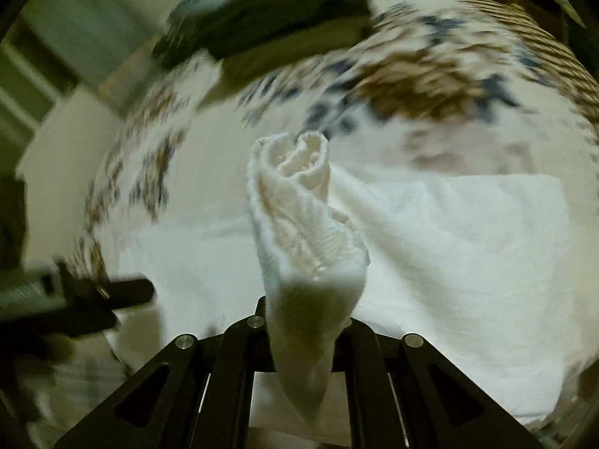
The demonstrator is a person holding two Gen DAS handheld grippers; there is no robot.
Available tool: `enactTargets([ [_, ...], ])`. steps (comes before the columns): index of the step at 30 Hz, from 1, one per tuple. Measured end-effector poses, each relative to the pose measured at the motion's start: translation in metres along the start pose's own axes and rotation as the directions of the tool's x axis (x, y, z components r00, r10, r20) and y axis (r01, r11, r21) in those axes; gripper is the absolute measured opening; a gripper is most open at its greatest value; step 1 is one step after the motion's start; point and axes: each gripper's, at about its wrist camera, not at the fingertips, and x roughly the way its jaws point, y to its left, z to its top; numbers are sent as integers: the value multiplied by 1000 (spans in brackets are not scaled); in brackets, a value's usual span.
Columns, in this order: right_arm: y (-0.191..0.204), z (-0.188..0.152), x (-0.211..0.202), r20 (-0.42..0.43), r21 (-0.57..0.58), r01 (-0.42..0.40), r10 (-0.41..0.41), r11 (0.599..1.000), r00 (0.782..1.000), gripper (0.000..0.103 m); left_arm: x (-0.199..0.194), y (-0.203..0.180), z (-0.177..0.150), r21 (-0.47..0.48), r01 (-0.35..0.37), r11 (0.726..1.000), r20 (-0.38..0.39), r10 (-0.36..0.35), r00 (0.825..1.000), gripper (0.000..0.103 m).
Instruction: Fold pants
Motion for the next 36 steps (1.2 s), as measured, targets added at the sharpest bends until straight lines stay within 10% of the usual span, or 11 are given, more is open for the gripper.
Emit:
enactTargets([
  [3, 24, -10, 31, -73, -93, 53, -60, 994, 996, 18, -3, 14, 5, -12, -4, 1000, 16, 4, 1000, 103],
  [7, 41, -16, 45, -210, -130, -37, 9, 991, 978, 63, -6, 23, 16, -16, -3, 1000, 34, 4, 999, 103],
  [12, 19, -10, 1, -176, 3, -88, 87, 996, 981, 73, 5, 4, 26, -2, 55, 998, 21, -55, 998, 103],
  [18, -73, -16, -44, -173, 218, 186, -149, 958, 973, 73, 58, -43, 20, 94, 40, 995, -91, -31, 995, 103],
  [23, -128, -25, -62, -224, 312, 334, -272, 889, 936, 73, 74, -47, 8, -10, 127, 992, -196, -127, 972, 80],
  [27, -147, -31, -71, -237, 351, 359, -288, 865, 928, 73, 89, -39, -2, -97, 154, 983, -239, -173, 956, 12],
  [36, -160, -47, -88, -249, 433, 371, -286, 822, 925, 73, 56, 1, -15, -43, 194, 980, -163, -198, 966, 10],
])
